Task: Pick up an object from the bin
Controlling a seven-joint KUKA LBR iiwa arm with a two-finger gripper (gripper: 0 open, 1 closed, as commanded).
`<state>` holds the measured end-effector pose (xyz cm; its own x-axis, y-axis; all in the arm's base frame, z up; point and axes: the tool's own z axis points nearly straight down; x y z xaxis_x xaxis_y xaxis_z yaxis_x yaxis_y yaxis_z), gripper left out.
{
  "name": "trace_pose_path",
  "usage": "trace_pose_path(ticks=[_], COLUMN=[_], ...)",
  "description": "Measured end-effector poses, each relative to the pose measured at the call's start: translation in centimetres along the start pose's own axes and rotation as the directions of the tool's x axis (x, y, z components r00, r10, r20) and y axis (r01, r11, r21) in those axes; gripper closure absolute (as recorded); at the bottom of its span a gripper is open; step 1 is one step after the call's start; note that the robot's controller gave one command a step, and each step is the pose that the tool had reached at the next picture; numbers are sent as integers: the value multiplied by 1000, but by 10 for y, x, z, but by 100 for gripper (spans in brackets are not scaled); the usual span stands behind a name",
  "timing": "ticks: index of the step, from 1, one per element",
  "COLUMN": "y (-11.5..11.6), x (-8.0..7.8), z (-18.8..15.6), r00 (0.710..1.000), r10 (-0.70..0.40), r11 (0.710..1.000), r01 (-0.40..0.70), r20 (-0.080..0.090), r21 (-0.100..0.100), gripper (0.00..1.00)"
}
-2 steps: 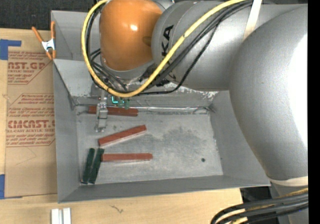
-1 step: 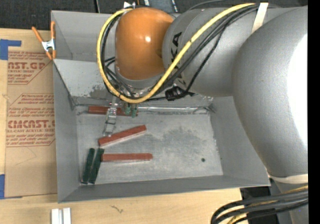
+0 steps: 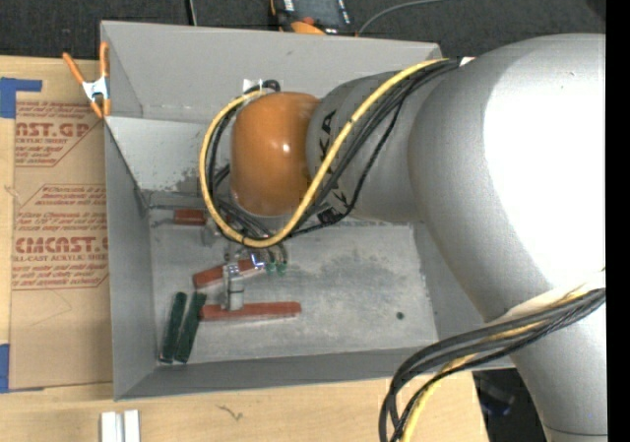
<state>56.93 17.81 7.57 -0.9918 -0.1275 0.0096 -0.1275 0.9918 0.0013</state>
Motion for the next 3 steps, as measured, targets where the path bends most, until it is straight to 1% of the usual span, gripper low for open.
trace_pose_path(ticks=[1,2,3], y=[0,-35,-27], x=[-1,35,38], z=[1,-118,-196], r00=[1000,999,947], r10=[0,39,-321], r11=[1000,999,947], r01=[0,-39,321], r20=[11,18,16], r21=[-1,0,5], gripper=[100,100,100])
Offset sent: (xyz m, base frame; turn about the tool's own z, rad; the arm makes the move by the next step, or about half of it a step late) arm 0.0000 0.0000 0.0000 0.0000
